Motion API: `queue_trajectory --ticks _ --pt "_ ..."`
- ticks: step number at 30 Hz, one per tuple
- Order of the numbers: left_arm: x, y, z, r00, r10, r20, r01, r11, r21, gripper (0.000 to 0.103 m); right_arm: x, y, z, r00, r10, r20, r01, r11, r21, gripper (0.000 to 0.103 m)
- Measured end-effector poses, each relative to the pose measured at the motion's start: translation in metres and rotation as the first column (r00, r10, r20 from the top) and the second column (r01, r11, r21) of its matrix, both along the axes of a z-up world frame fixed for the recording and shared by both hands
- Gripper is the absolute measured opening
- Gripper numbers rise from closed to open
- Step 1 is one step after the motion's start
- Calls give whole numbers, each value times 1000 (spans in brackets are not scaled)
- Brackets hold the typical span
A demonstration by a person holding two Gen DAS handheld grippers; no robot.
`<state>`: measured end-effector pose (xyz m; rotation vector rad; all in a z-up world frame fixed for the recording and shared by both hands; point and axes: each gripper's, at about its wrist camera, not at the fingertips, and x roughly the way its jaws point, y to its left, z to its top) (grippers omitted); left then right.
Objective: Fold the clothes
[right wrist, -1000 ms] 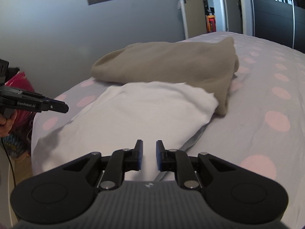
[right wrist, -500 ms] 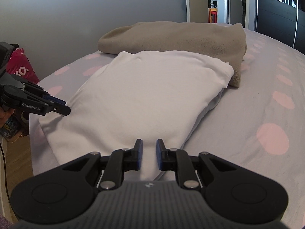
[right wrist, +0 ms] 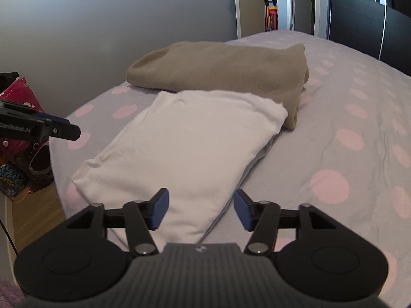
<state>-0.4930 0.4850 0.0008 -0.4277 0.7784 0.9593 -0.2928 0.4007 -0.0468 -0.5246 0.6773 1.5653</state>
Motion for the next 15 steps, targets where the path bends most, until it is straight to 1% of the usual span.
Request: queue_trajectory --ticks 1,3,5,7,10,12,15 --pt "3 -8 5 1000 20 9 -20 1000 12 46 -1 -4 5 1000 3 -4 -3 1000 3 63" --pt "10 -24 9 998 61 13 -61 998 21 47 -3 -13 14 1000 10 -11 -10 1000 9 65" --pt "18 -37 11 996 93 -1 -93 995 29 52 -7 -22 21 1000 17 -4 -17 1000 11 66" --pt "24 -50 11 993 121 -5 -121 992 38 60 -10 -30 24 1000 26 6 -26 1000 12 66" --pt "31 -67 10 988 155 -4 -155 987 39 67 -12 -42 24 999 30 10 -30 1000 -6 68" --pt "36 -73 7 988 154 -6 -154 988 30 68 -12 -48 22 1000 26 9 -25 999 -23 70" --pt "41 -76 -4 988 154 -28 -155 988 -9 69 -12 -54 17 1000 27 10 -26 999 -40 72"
